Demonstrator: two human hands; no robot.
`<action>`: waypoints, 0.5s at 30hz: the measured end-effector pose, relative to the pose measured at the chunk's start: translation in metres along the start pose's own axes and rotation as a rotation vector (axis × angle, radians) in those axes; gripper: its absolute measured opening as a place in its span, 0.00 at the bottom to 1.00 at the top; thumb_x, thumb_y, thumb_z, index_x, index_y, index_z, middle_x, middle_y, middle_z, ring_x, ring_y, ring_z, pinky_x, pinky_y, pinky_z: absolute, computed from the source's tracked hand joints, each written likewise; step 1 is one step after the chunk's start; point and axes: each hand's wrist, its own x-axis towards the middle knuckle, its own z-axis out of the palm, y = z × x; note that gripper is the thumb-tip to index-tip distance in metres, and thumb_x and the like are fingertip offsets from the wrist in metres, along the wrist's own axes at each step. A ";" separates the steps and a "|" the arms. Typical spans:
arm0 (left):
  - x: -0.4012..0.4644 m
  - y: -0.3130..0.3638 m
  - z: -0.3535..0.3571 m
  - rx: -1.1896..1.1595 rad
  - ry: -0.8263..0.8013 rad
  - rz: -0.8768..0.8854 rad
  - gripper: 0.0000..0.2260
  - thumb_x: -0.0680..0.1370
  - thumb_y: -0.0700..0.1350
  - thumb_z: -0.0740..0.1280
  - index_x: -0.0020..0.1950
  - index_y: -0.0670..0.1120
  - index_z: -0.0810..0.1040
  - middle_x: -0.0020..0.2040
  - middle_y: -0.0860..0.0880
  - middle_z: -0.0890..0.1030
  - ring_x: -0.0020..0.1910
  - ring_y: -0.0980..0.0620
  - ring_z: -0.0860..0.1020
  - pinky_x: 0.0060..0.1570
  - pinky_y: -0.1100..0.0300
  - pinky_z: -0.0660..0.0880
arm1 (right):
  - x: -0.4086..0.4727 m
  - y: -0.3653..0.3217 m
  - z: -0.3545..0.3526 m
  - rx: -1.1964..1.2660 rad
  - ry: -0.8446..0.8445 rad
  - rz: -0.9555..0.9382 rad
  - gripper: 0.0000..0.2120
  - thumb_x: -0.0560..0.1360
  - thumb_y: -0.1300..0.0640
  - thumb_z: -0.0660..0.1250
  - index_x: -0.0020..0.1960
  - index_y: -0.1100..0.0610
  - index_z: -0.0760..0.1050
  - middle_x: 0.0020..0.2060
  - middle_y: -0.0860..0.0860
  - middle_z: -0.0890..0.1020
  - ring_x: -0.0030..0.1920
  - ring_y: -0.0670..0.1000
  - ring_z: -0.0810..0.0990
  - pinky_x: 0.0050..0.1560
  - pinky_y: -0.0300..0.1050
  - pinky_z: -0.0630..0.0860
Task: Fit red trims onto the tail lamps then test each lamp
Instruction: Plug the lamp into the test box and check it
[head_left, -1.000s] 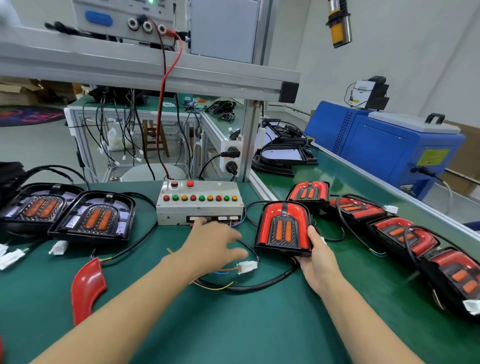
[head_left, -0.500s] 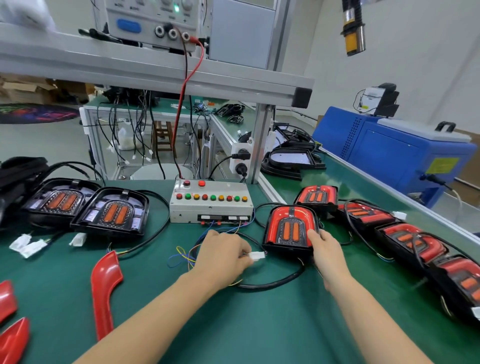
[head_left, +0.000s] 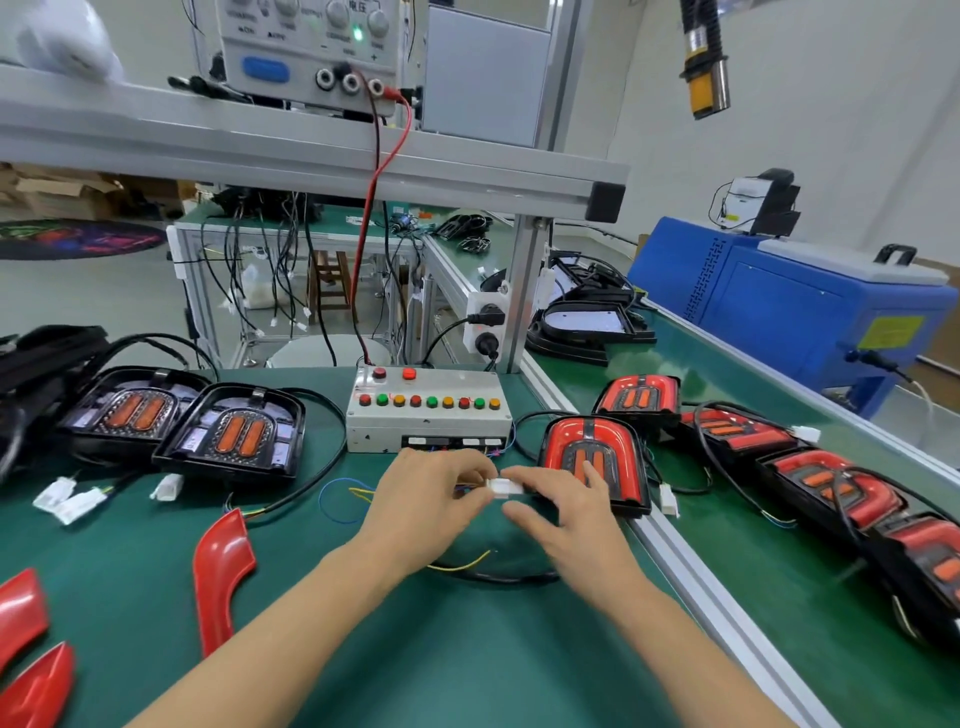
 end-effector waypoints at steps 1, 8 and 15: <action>-0.001 -0.002 0.000 -0.029 -0.002 0.001 0.05 0.74 0.48 0.69 0.49 0.55 0.82 0.44 0.57 0.84 0.47 0.61 0.80 0.50 0.62 0.73 | 0.002 -0.002 0.001 0.041 0.008 0.014 0.12 0.78 0.48 0.66 0.60 0.44 0.77 0.52 0.30 0.75 0.57 0.26 0.67 0.73 0.40 0.40; -0.005 -0.010 0.000 0.147 -0.002 0.237 0.11 0.71 0.44 0.72 0.53 0.50 0.78 0.50 0.57 0.79 0.46 0.54 0.76 0.50 0.64 0.65 | 0.015 -0.013 -0.001 0.235 -0.041 0.094 0.10 0.80 0.55 0.63 0.42 0.48 0.80 0.30 0.40 0.77 0.33 0.38 0.72 0.46 0.40 0.64; -0.006 -0.007 0.001 0.247 0.119 0.359 0.11 0.65 0.38 0.77 0.44 0.45 0.80 0.38 0.52 0.80 0.32 0.48 0.77 0.34 0.57 0.76 | 0.021 -0.019 -0.003 0.332 -0.108 0.186 0.18 0.82 0.52 0.60 0.38 0.61 0.75 0.26 0.44 0.73 0.24 0.41 0.65 0.32 0.35 0.59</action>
